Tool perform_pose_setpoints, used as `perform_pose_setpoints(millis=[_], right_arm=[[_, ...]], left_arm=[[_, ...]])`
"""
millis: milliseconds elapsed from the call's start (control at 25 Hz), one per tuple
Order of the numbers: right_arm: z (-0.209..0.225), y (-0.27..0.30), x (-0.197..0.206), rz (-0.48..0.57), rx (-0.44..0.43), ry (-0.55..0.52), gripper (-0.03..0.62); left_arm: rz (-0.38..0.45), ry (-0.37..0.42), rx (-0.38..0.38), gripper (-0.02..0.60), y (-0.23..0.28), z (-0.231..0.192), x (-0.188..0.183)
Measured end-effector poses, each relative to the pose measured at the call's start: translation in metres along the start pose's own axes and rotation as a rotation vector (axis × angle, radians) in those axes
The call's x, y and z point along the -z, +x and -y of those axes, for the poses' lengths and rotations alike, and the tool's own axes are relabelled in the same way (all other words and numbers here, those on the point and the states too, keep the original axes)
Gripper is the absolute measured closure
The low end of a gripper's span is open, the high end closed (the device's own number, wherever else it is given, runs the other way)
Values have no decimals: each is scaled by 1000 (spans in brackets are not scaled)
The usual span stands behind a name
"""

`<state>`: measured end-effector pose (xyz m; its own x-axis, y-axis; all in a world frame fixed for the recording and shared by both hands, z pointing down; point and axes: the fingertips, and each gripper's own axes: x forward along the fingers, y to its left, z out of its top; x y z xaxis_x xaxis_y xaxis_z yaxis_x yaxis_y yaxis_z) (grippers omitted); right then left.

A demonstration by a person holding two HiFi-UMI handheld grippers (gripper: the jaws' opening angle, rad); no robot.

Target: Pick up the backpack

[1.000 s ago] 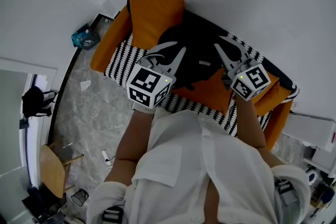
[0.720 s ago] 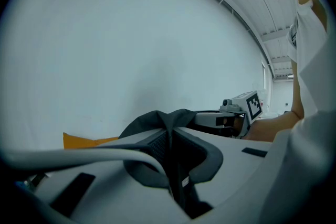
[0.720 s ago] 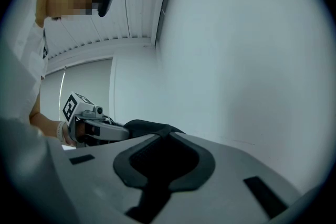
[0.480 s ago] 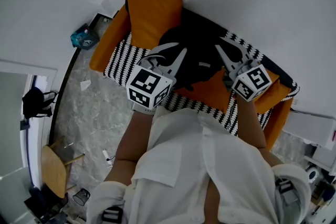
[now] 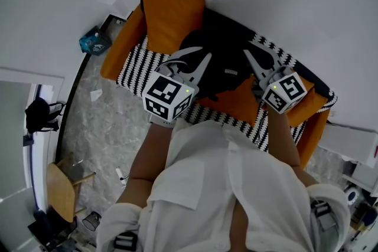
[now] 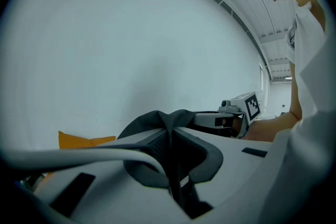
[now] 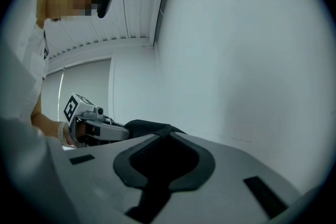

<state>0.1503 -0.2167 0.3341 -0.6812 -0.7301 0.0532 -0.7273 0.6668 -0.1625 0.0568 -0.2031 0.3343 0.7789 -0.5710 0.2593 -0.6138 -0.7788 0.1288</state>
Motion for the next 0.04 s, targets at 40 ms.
perform_pose_setpoints(millis=[40], right_arm=[[0, 0, 0, 0, 0, 1, 549]], left_arm=[[1, -1, 1, 540, 0, 0, 0]])
